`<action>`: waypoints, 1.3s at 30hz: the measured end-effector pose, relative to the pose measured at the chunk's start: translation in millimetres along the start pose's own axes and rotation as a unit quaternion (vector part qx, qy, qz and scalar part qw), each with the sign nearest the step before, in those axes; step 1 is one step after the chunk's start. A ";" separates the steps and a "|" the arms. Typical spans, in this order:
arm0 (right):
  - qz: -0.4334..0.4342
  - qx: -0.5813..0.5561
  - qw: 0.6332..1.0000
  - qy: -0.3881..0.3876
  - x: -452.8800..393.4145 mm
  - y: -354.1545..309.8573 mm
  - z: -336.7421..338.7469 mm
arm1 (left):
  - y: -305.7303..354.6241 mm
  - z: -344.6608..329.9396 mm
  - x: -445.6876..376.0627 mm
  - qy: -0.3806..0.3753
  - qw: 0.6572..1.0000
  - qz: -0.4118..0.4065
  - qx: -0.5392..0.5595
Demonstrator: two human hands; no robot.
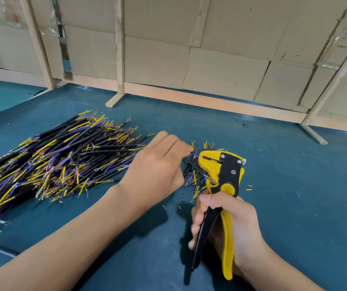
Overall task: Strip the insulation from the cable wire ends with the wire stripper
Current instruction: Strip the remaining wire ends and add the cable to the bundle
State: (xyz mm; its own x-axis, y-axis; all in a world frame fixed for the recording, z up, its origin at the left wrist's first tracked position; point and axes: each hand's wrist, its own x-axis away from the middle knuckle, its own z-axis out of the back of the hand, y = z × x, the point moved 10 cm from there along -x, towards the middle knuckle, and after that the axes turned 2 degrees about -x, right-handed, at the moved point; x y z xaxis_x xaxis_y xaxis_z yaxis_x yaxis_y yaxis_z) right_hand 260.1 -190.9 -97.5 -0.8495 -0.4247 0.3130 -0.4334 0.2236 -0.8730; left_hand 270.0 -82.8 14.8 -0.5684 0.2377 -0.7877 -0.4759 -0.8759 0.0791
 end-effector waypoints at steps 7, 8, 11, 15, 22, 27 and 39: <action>0.014 -0.067 0.998 0.006 6.0 2.2 -0.3 | -93.2 17.9 8.0 -0.041 0.970 0.219 -0.096; 0.016 -0.072 0.997 0.003 5.3 2.1 -0.4 | -101.8 34.0 12.5 0.004 0.967 0.239 -0.084; 0.030 -0.086 0.996 0.003 1.1 3.3 -1.7 | -75.9 49.3 13.2 0.073 0.982 0.170 -0.023; 0.045 -0.105 0.993 -0.040 -3.9 -0.6 -4.8 | -39.5 41.4 6.8 0.054 0.998 0.025 0.006; 0.069 -0.117 0.986 -0.096 -15.6 -31.3 2.5 | 12.7 35.3 11.2 0.046 0.993 -0.110 -0.012; 0.068 -0.077 0.993 -0.054 -14.6 -46.1 21.5 | 43.2 34.3 15.7 0.038 0.983 -0.176 -0.029; 0.020 0.014 0.986 -0.162 0.3 -35.1 1.7 | 103.0 27.2 41.2 -0.012 0.950 -0.309 0.042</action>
State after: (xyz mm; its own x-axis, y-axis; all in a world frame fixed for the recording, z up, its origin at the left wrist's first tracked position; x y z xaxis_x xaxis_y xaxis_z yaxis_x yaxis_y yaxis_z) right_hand 275.6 -200.3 -67.3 -0.7227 -0.6755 0.1463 -0.3900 0.2237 -0.8932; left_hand 179.3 -151.8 7.1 -0.1778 0.7063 -0.6852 -0.7750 -0.5296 -0.3448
